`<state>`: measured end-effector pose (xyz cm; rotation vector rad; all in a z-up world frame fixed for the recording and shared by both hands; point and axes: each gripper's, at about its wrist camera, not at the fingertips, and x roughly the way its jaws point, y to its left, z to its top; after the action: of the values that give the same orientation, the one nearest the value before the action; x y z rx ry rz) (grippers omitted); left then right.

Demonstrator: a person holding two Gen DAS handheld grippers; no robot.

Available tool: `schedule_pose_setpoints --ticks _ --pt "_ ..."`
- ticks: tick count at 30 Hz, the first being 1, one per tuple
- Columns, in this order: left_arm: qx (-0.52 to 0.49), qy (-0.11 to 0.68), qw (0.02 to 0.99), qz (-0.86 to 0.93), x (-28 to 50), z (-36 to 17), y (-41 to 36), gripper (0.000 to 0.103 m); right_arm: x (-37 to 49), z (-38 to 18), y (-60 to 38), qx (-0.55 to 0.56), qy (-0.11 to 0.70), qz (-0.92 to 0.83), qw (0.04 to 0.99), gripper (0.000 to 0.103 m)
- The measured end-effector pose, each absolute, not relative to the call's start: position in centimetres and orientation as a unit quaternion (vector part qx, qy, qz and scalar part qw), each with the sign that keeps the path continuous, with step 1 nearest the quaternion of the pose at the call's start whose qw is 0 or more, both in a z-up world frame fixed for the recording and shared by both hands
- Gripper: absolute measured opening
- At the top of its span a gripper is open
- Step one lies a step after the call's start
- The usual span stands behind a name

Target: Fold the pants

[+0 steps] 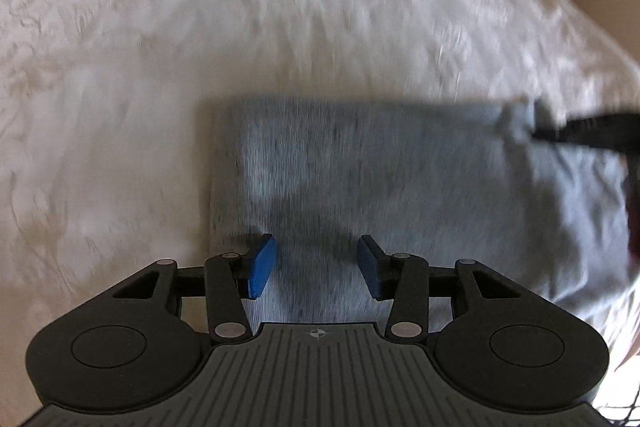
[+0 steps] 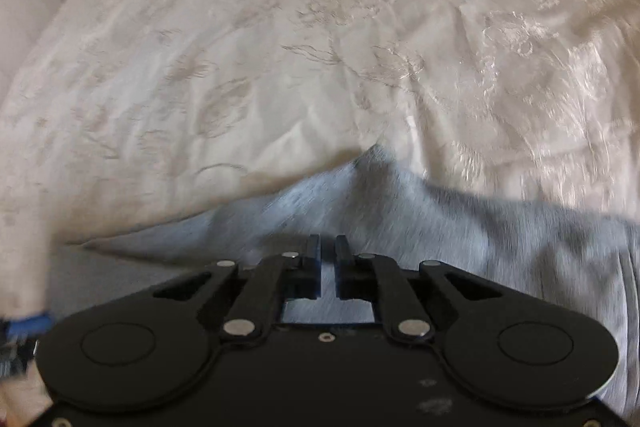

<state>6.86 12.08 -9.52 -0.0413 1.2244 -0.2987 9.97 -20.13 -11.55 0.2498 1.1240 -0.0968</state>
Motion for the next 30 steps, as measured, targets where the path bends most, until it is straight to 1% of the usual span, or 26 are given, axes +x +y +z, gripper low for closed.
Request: schedule_pose_setpoints --ticks 5,8,11,16,19,22,24,25,27,30 --pt "-0.020 0.583 0.800 -0.138 7.1 -10.4 12.0 0.047 13.0 -12.6 -20.8 0.103 0.535 -0.054 0.836 0.007" --pt "-0.021 0.585 0.799 -0.136 7.4 -10.1 12.2 0.047 12.5 -11.0 -21.1 0.101 0.525 -0.053 0.843 0.010" --pt "-0.020 0.567 0.811 -0.140 6.1 -8.6 12.5 0.047 10.1 -8.2 -20.6 0.109 0.504 -0.037 0.856 0.014" --pt "-0.006 0.563 0.811 -0.160 3.2 -7.8 13.2 0.047 4.1 -5.5 -17.9 0.112 0.495 0.018 0.862 0.015" --pt "-0.003 0.575 0.803 -0.159 1.7 -8.7 14.0 0.047 0.6 -6.7 -16.0 0.101 0.528 0.027 0.842 0.017" --pt "0.013 0.572 0.801 -0.175 0.9 -9.2 14.2 0.047 -2.3 -9.4 -14.6 0.079 0.571 0.003 0.817 0.017" --pt "0.030 0.571 0.799 -0.186 1.2 -9.3 13.8 0.048 -3.6 -10.0 -14.3 0.079 0.572 -0.018 0.816 0.017" --pt "0.034 0.572 0.797 -0.190 1.4 -9.3 13.7 0.049 -4.0 -9.8 -14.4 0.087 0.568 -0.029 0.818 0.019" --pt "0.038 0.571 0.796 -0.199 1.6 -9.3 13.8 0.050 -4.8 -9.0 -14.9 0.112 0.557 -0.051 0.822 0.028" --pt "0.035 0.570 0.794 -0.208 1.9 -9.7 13.7 0.050 -6.3 -7.6 -15.7 0.132 0.531 -0.082 0.833 0.030"
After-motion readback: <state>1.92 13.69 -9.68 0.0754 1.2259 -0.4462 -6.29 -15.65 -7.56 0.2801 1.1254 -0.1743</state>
